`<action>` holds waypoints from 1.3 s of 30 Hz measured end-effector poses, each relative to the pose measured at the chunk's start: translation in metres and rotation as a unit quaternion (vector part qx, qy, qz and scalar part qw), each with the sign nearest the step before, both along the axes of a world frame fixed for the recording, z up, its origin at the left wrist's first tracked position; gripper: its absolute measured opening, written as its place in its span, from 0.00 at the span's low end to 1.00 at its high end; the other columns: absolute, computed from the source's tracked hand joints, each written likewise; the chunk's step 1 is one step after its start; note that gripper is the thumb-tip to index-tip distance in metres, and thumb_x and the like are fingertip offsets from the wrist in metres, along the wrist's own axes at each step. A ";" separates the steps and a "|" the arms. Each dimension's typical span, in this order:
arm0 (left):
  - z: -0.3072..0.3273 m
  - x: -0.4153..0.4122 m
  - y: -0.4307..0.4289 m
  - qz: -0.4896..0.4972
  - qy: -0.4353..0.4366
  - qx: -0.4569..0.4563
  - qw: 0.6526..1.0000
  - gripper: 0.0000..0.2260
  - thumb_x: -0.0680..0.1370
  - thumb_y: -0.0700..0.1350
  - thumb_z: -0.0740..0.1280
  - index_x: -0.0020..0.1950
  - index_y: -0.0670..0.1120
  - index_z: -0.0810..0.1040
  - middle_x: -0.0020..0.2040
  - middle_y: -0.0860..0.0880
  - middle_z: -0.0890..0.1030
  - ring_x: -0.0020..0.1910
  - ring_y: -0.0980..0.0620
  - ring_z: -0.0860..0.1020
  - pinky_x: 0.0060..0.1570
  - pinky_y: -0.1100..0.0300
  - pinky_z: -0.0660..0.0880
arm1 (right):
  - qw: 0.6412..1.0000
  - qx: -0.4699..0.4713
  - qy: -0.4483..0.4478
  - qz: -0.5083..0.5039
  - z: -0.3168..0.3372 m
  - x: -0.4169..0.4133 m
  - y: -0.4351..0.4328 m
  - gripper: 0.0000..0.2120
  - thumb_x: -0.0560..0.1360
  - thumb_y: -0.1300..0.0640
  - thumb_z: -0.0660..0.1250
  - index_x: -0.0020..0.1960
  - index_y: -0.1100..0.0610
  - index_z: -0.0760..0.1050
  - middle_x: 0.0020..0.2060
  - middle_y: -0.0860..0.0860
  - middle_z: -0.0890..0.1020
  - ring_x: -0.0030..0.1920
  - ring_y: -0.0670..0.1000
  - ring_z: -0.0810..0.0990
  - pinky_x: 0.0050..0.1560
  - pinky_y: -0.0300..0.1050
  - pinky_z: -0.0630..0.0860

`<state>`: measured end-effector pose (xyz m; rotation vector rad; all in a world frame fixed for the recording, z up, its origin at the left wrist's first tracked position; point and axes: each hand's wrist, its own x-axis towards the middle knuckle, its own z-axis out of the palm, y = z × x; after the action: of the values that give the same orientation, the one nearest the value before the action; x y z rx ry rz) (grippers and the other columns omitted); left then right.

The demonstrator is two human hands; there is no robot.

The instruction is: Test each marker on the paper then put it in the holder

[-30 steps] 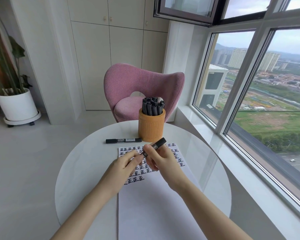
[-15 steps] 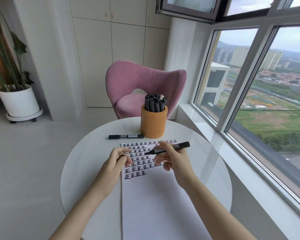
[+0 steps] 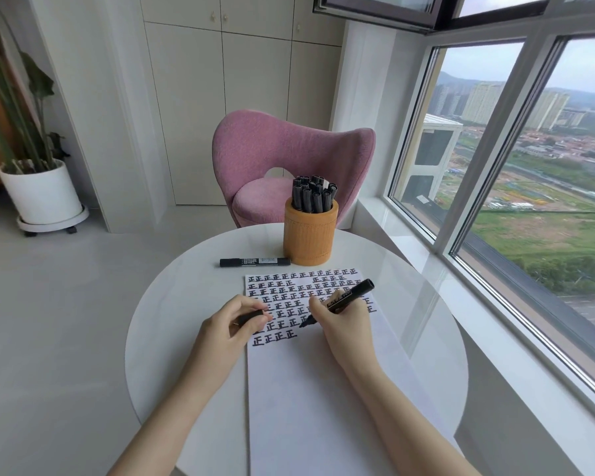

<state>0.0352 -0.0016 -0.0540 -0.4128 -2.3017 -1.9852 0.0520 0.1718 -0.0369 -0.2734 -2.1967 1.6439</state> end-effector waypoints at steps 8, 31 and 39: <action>0.000 0.001 0.001 0.007 -0.001 -0.028 1.000 0.03 0.75 0.38 0.69 0.47 0.45 0.77 0.43 0.47 0.84 0.39 0.57 0.81 0.43 0.73 0.73 | 1.000 0.029 0.000 -0.005 -0.003 0.000 -0.002 0.17 0.73 0.60 0.67 0.31 0.59 0.63 0.26 0.52 0.64 0.28 0.48 0.60 0.29 0.40 0.58; 0.003 0.004 0.001 0.002 -0.003 -0.034 0.999 0.03 0.76 0.37 0.68 0.48 0.44 0.77 0.42 0.48 0.84 0.38 0.61 0.81 0.42 0.75 0.72 | 0.999 0.038 0.004 -0.016 0.000 0.003 -0.005 0.22 0.73 0.61 0.66 0.29 0.53 0.56 0.25 0.49 0.60 0.28 0.46 0.56 0.28 0.40 0.56; 0.000 0.003 0.001 0.001 -0.007 -0.024 1.000 0.03 0.76 0.36 0.67 0.47 0.43 0.77 0.40 0.49 0.85 0.38 0.60 0.81 0.42 0.74 0.73 | 0.999 0.033 0.003 -0.006 -0.001 0.002 -0.005 0.21 0.73 0.61 0.67 0.30 0.55 0.58 0.24 0.48 0.61 0.27 0.46 0.57 0.27 0.38 0.57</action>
<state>0.0378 -0.0009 -0.0537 -0.4018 -2.3603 -1.9419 0.0543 0.1672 -0.0376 -0.2630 -2.2354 1.5595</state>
